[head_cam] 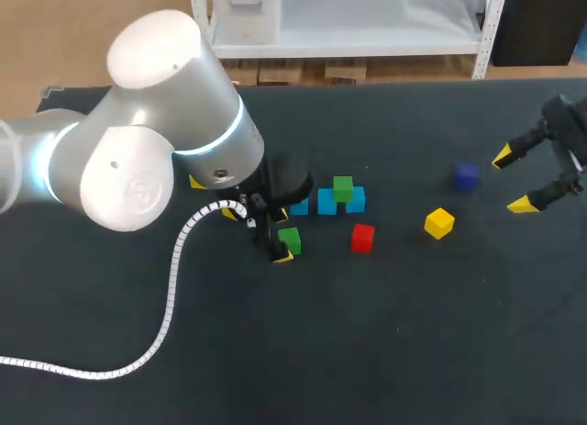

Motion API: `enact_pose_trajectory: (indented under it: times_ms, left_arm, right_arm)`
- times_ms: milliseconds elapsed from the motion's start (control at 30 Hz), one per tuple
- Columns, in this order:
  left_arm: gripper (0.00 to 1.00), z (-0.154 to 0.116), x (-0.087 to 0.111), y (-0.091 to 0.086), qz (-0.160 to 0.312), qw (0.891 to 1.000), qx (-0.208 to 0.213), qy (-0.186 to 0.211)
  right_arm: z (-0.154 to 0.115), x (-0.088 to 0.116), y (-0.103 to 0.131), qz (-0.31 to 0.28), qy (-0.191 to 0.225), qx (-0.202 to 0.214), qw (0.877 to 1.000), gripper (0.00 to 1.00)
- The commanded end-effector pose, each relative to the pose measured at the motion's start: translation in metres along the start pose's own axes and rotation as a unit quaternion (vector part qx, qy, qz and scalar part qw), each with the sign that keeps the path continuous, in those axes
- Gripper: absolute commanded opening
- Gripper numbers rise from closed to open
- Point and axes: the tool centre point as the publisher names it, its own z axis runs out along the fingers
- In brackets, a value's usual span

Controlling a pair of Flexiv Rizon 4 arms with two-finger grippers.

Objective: Place the blue cubes, place green cubes on the blue cubes, place the yellow cubes on the green cubes, then place the red cubes on the yellow cubes, and place purple cube on the red cubes.

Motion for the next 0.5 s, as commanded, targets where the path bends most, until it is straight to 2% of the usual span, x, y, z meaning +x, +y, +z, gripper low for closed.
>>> enact_pose_trajectory:
  times_ms: [33,67,167,300,500]
  left_arm:
    - [0.55,0.002,-0.001,0.0,0.0,1.0,0.001,0.003]
    - [0.49,0.003,-0.001,-0.001,0.0,1.0,0.001,0.004]
    - [0.39,0.003,0.0,-0.001,-0.001,1.0,0.001,0.006]
    - [0.0,0.003,0.0,-0.001,-0.001,1.0,-0.001,0.009]
    - [0.0,-0.008,0.0,0.003,0.002,1.0,-0.01,0.003]
  right_arm:
    - [0.0,0.0,-0.001,0.0,-0.001,0.0,1.0,1.0]
    - [0.0,0.0,-0.001,0.0,-0.001,0.0,1.0,1.0]
    - [0.0,0.0,-0.001,0.0,-0.001,0.0,1.0,1.0]
    - [0.0,0.0,-0.001,0.0,-0.001,0.0,1.0,1.0]
    - [0.0,0.0,-0.001,0.0,-0.001,0.0,1.0,1.0]
